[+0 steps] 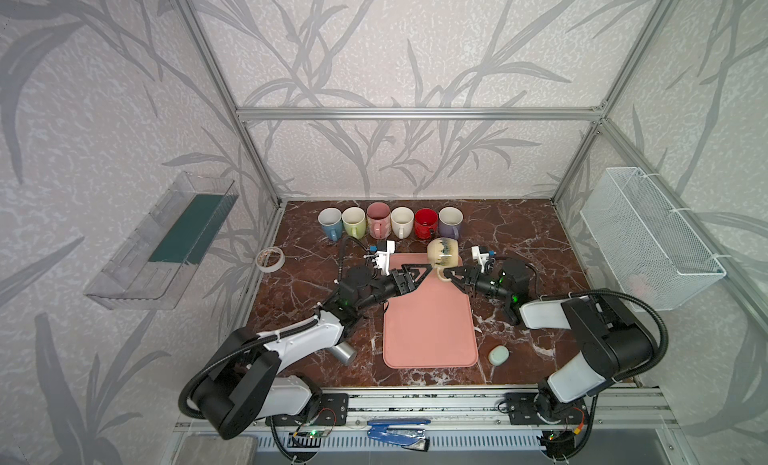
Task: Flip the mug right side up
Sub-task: 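Release the handle with the left gripper while the right carries the mug away, then carry the cream mug with the right gripper to the end of the mug row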
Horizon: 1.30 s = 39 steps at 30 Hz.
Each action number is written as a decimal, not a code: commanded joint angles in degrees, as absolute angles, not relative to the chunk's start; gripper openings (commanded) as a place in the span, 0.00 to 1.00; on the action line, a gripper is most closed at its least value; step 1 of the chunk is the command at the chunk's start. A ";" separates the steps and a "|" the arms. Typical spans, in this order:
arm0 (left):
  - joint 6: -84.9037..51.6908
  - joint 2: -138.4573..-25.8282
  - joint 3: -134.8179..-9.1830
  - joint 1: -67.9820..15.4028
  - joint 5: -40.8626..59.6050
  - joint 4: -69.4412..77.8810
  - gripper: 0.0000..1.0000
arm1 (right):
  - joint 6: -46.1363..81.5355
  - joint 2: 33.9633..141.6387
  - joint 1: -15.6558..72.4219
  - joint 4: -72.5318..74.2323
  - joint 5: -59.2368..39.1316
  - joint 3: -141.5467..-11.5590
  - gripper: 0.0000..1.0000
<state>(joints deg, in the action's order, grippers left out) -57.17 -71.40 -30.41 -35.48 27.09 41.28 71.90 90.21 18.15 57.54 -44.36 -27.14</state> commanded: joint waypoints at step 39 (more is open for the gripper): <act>-18.28 -42.49 -55.93 -35.16 -10.07 -50.15 0.99 | 31.37 78.36 6.07 -7.35 -22.32 -53.50 0.00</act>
<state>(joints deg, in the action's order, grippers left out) -20.73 -43.20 -56.21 -35.40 -6.57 -47.40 34.83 78.22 6.26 -9.93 -23.97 -49.08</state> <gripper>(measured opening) 0.995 0.198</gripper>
